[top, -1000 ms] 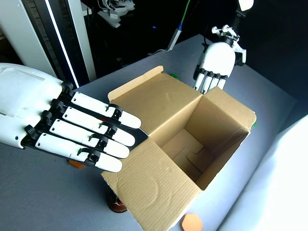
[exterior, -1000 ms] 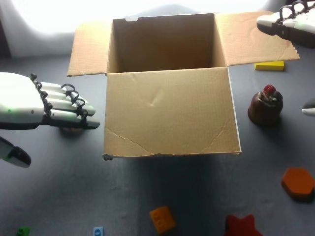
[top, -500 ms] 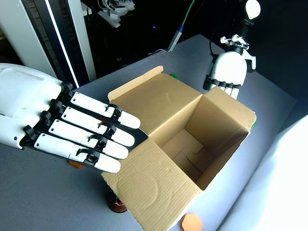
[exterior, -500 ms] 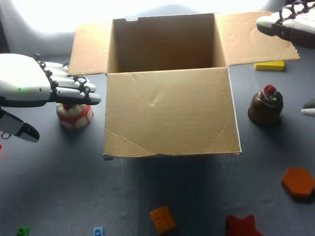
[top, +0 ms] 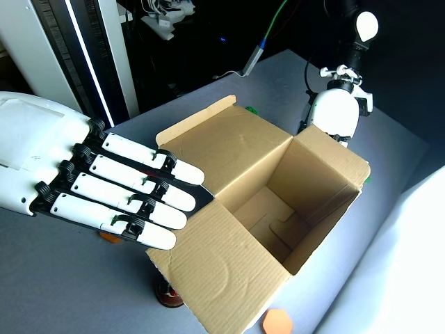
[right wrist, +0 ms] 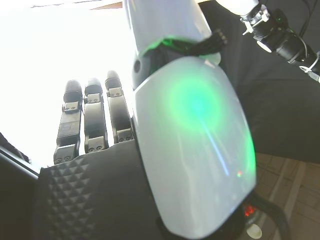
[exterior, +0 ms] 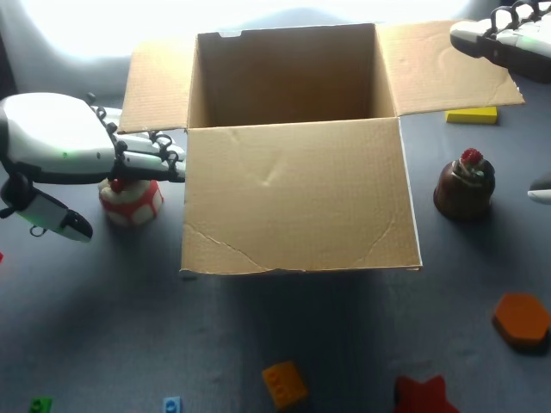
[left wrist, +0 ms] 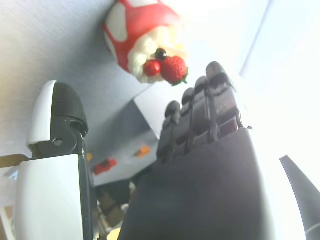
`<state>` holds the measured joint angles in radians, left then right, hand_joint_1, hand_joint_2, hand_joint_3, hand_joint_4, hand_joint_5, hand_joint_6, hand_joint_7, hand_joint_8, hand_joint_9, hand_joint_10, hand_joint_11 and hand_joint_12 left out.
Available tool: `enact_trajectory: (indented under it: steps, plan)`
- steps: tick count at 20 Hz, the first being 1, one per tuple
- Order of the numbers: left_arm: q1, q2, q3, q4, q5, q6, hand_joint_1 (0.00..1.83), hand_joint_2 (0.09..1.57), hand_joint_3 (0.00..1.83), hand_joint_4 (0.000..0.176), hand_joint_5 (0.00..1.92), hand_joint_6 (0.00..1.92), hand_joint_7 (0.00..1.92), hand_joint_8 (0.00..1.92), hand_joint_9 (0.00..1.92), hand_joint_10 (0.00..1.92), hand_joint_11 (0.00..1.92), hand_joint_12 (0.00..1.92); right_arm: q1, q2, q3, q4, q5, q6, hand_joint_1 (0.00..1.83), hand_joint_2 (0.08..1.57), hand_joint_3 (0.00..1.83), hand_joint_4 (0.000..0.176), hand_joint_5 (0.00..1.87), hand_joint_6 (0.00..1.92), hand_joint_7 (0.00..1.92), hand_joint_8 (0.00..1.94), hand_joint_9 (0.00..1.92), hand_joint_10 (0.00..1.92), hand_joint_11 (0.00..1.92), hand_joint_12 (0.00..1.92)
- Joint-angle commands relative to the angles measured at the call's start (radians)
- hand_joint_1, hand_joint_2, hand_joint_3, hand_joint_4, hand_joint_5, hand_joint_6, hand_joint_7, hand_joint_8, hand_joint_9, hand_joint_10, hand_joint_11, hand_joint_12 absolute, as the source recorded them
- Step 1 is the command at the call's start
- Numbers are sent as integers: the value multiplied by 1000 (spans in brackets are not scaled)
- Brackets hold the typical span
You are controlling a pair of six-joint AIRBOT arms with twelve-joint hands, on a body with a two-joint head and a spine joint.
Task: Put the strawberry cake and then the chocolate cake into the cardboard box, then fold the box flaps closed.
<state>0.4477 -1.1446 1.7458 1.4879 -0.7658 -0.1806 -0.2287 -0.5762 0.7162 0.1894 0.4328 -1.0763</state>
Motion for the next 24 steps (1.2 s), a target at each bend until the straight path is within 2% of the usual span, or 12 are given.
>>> enact_trajectory:
  steps: [1, 4, 8, 10, 12, 16, 19, 20, 21, 22, 23, 24]
  plan:
    - [0, -1, 11, -51, -7, 6, 1082, 1055, 0, 53, 33, 0, 43, 1, 62, 4, 0, 341, 10, 12, 0, -3, 121, 3, 1209, 935, 0, 40, 36, 2, 88, 3, 65, 6, 0, 248]
    - [7, -35, 53, -50, -3, 8, 1087, 1066, 1, 53, 13, 2, 20, 0, 40, 0, 0, 285, 10, 12, 0, -3, 121, 3, 1213, 930, 0, 37, 34, 0, 71, 0, 59, 0, 0, 203]
    - [2, -81, 122, -41, -1, 8, 1101, 1071, 1, 50, 19, 2, 44, 4, 70, 7, 0, 353, 11, 11, 0, -3, 121, 3, 1206, 916, 0, 42, 23, 0, 74, 0, 72, 3, 0, 299]
    - [-1, -91, 141, -41, -1, 8, 1109, 1071, 1, 46, 30, 6, 54, 6, 75, 8, 0, 362, 11, 11, 0, -3, 121, 4, 1201, 936, 3, 39, 26, 2, 75, 2, 64, 2, 0, 218]
    - [-4, -96, 152, -40, -1, 8, 1121, 1065, 0, 44, 36, 5, 61, 4, 85, 7, 0, 376, 11, 11, 0, -3, 121, 4, 1203, 945, 4, 47, 21, 2, 87, 1, 72, 2, 0, 237]
    - [-6, -98, 148, -32, -3, 8, 1119, 1080, 3, 51, 55, 5, 83, 3, 125, 8, 0, 505, 11, 11, 0, -3, 121, 4, 1192, 942, 2, 39, 11, 1, 79, 0, 78, 3, 0, 240]
    - [-3, -104, 144, -28, -3, 8, 1122, 1091, 4, 71, 120, 15, 161, 12, 237, 30, 0, 868, 12, 11, 0, -3, 121, 4, 1200, 930, 0, 34, 28, 3, 99, 1, 98, 5, 0, 392]
    - [-1, -107, 145, -28, -3, 8, 1171, 1084, 1, 76, 219, 21, 276, 17, 365, 54, 0, 1178, 12, 11, 0, -3, 121, 4, 1194, 943, 4, 34, 30, 3, 103, 2, 99, 5, 0, 395]
    - [1, -112, 145, -28, -3, 8, 1217, 1083, 0, 62, 321, 26, 394, 23, 511, 117, 48, 1384, 12, 11, 0, -3, 121, 4, 1183, 955, 9, 34, 21, 0, 96, 0, 94, 2, 0, 396]
    - [2, -114, 144, -28, -3, 8, 1231, 1084, 0, 51, 383, 33, 462, 31, 584, 167, 101, 1498, 12, 11, 0, -3, 121, 4, 1183, 962, 12, 32, 19, 0, 96, 1, 94, 2, 0, 397]
    - [4, -117, 144, -28, -2, 8, 1237, 1117, 1, 0, 497, 37, 606, 69, 474, 937, 264, 1607, 12, 11, 0, -3, 121, 4, 1185, 967, 11, 31, 32, 2, 97, 0, 95, 1, 0, 423]
    - [5, -117, 143, -28, 0, 8, 1237, 1117, 1, 0, 497, 37, 606, 69, 474, 937, 264, 1607, 12, 11, 0, -3, 121, 4, 1185, 967, 11, 31, 32, 2, 97, 0, 95, 1, 0, 423]
